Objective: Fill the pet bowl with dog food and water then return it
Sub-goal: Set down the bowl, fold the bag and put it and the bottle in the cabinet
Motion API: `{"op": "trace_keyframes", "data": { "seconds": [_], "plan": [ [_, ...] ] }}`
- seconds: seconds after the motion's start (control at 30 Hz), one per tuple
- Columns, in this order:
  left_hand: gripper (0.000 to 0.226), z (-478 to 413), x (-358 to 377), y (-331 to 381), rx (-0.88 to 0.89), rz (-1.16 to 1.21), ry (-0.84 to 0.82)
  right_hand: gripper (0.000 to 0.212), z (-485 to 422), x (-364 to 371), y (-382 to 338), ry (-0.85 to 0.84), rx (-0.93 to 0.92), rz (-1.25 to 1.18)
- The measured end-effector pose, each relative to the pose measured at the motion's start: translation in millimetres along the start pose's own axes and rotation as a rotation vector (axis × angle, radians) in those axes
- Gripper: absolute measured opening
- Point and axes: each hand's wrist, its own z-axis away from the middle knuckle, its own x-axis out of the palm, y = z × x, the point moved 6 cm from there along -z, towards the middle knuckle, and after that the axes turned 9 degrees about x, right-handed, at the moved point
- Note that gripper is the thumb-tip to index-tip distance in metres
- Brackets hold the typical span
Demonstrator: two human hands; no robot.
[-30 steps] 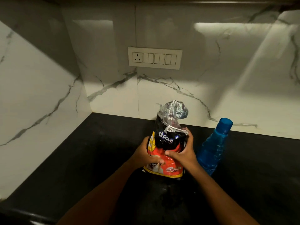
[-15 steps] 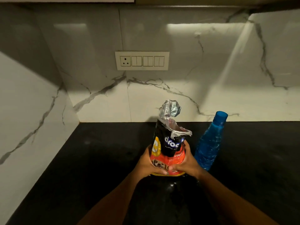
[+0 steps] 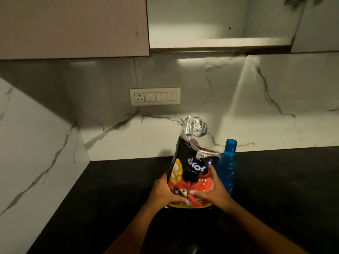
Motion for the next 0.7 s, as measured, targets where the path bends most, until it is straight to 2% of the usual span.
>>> {"op": "trace_keyframes", "data": {
  "seconds": [0.27,0.43,0.6,0.7],
  "plan": [
    [0.089,15.8,-13.3,133.0,0.183,-0.145,0.266,0.124,45.0,-65.9,-99.2,0.056,-0.198,0.056],
    [0.073,21.6,-17.7,240.3,0.305,-0.192,0.38,0.104,80.6,-119.6,-178.7,0.132,-0.339,0.049],
    [0.065,12.3,-37.0,332.4,0.417,-0.228,0.478,0.107,105.7,-160.1,-262.4,0.15,-0.446,0.047],
    [0.061,-0.1,-54.6,379.0,0.481,-0.25,0.509,0.089,109.6,-174.0,-311.2,0.169,-0.502,0.033]
  ]
}}
